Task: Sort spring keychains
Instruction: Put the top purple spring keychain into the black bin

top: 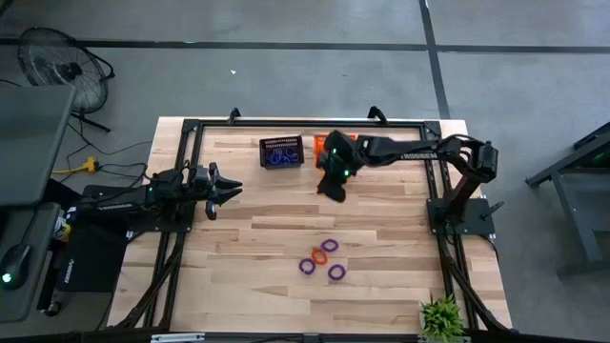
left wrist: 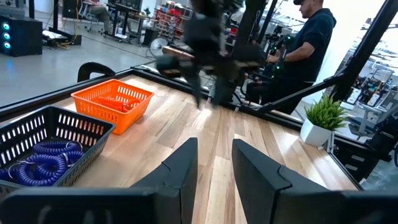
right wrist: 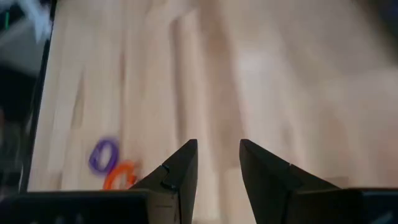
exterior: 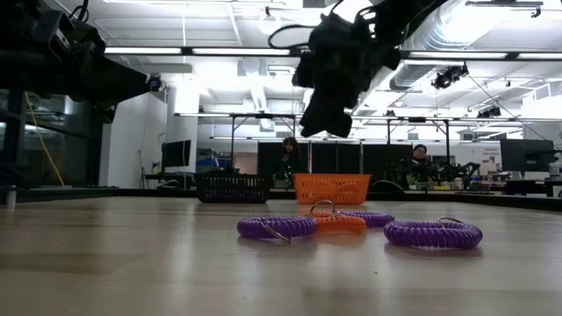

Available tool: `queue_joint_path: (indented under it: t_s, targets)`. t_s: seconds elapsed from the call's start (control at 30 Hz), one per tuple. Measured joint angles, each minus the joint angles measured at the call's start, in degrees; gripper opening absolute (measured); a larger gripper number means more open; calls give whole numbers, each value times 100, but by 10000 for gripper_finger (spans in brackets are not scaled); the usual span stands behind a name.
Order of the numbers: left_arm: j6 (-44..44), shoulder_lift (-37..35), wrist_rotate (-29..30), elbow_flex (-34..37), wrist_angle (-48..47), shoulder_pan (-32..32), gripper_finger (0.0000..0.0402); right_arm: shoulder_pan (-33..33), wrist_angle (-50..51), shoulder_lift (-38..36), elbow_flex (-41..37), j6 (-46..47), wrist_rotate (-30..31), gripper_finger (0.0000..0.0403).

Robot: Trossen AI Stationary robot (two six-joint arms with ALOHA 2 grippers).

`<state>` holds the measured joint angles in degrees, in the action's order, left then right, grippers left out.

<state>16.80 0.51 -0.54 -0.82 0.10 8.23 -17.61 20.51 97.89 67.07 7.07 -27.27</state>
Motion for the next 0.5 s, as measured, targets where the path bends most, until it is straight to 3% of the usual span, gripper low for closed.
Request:
queue_joint_path:
  t_s: [0.13,0.33,0.5]
  targets:
    - [0,-2,0,0,0,0,99,554,434,0,0,-551,230,114]
    - [0,-2,0,0,0,0,99,1487,1028,0,0,-1318,1453,114]
    - [0,-2,0,0,0,0,99,2088,1074,-2,-2,-1245,2159,114]
